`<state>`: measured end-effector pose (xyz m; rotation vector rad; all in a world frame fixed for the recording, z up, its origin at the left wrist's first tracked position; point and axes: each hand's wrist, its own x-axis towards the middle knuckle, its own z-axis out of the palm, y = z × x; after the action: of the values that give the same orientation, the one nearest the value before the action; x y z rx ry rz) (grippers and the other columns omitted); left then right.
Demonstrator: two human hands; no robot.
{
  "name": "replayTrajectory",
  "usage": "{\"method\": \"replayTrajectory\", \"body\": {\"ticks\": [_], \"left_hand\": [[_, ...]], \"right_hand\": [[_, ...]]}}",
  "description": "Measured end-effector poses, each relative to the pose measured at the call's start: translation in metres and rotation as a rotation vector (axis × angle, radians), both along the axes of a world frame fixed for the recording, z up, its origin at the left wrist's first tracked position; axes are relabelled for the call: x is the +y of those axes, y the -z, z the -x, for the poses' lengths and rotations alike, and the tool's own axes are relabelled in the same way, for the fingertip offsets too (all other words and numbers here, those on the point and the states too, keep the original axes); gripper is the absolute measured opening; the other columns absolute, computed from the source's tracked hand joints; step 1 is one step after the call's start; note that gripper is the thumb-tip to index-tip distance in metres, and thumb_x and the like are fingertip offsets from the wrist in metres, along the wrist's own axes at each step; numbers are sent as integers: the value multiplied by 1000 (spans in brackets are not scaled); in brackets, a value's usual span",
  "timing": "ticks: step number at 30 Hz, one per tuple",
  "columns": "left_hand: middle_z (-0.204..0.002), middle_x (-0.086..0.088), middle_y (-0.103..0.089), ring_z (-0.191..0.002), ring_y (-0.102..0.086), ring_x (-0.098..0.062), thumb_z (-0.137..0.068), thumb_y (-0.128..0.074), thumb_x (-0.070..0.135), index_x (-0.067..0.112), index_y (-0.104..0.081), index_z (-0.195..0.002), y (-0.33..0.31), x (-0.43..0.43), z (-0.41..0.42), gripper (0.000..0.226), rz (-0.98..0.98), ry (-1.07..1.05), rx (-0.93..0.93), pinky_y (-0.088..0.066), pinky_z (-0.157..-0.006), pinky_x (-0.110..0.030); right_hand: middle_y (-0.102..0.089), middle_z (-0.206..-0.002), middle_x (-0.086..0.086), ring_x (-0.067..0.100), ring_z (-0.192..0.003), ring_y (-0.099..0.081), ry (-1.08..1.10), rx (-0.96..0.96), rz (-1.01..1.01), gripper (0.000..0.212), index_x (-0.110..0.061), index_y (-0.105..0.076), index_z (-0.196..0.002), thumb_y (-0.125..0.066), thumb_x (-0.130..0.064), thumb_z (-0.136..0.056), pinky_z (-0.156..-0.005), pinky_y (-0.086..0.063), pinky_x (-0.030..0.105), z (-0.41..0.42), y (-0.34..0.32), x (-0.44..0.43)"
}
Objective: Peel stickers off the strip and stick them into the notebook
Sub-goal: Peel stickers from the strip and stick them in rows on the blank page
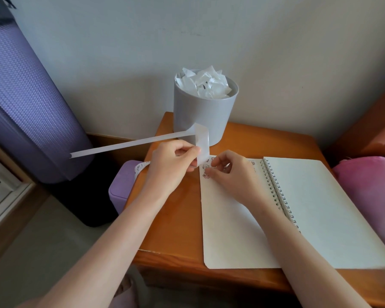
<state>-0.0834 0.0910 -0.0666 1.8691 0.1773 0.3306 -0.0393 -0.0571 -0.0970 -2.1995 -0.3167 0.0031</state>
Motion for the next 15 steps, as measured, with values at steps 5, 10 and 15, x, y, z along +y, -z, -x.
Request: {"method": "replayTrajectory", "body": {"ticks": [5,10,15], "left_hand": [[-77,10,-64,-70,-66,-7,-90,-59,26,20,-64,-94,1,-2,1,9,23,20,7,-48,-54,-4],[-78,13,-63,-71,-66,-6,-91,-58,27,22,-63,-95,1,-1,0,9,26,35,12,-48,-55,-4],[-80,10,-65,-74,-67,-8,-91,-58,28,23,-63,-93,1,-1,-1,7,50,16,-14,-52,-59,-8]], "right_hand": [[-55,-75,-12,3,-57,-45,-27,-40,29,8,-22,-59,-85,-60,-15,-88,-59,-37,23,2,0,-1],[-63,-95,-18,4,-79,-57,-122,-58,-168,20,-30,-58,-93,-57,-11,-91,-65,-42,12,9,-19,-1],[-68,-99,-9,6,-90,-62,-224,-103,-241,23,-21,-60,-102,-59,-3,-88,-72,-47,20,12,-28,-3]]}}
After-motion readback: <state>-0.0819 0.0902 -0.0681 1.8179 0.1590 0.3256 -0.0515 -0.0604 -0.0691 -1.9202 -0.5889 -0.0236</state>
